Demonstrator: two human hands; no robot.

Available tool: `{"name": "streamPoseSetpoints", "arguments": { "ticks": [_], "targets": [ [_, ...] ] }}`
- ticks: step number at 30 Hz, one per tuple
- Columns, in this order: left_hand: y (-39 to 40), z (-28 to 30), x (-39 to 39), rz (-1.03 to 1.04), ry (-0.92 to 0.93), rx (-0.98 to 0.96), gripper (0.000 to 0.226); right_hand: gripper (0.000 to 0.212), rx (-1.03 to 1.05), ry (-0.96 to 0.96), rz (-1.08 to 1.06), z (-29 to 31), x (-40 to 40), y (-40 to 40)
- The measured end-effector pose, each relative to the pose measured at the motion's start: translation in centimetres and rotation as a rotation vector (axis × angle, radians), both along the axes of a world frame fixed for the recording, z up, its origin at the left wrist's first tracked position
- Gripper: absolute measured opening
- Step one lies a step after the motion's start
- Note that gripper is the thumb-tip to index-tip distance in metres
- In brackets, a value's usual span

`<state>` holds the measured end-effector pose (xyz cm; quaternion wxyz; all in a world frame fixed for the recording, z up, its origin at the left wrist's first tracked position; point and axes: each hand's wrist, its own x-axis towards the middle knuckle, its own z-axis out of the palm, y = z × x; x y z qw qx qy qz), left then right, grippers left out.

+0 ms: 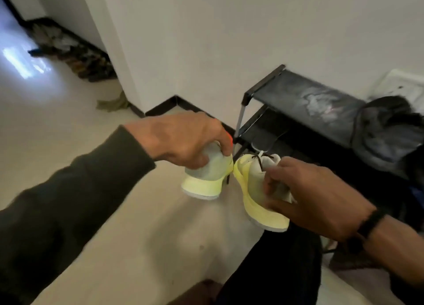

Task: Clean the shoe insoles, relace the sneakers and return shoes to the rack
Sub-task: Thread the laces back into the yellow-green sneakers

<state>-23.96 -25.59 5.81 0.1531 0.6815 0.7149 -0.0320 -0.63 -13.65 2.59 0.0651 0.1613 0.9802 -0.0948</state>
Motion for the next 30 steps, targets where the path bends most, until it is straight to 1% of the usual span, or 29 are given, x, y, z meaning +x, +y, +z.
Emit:
{"name": "streamPoseSetpoints", "arguments": {
  "ticks": [4, 6, 8, 11, 13, 17, 21, 26, 30],
  "targets": [
    [0.2, 7.9, 1.0, -0.06, 0.019, 0.224, 0.055, 0.026, 0.13, 0.242, -0.058, 7.0, 3.8, 0.7],
    [1.0, 10.2, 1.2, -0.077, 0.006, 0.307, 0.056, 0.025, 0.195, 0.342, -0.09, 9.2, 5.1, 1.4],
    [2.7, 10.7, 1.5, -0.137, -0.009, 0.407, 0.055, 0.025, 0.25, 0.396, -0.118, 10.1, 5.5, 2.7],
    [7.2, 8.6, 2.2, -0.171, -0.023, 0.517, 0.057, 0.025, 0.333, 0.421, -0.188, 9.7, 5.0, 5.9],
    [10.4, 6.2, 2.6, -0.135, -0.003, 0.539, 0.057, 0.026, 0.369, 0.39, -0.243, 8.2, 4.0, 8.2],
    [16.7, 1.8, 2.5, -0.149, 0.032, 0.585, 0.052, 0.02, 0.407, 0.343, -0.353, 4.8, 2.0, 12.6],
    [21.1, -0.5, 1.9, -0.126, 0.077, 0.623, 0.045, 0.016, 0.454, 0.319, -0.413, 2.2, 0.2, 15.4],
    [23.0, -2.9, 1.4, -0.134, 0.124, 0.621, 0.039, 0.014, 0.429, 0.311, -0.428, 0.0, -1.3, 16.9],
    [22.6, -4.6, 1.4, -0.096, 0.122, 0.619, 0.044, 0.015, 0.444, 0.296, -0.44, -1.7, -1.9, 17.0]
  ]
}}
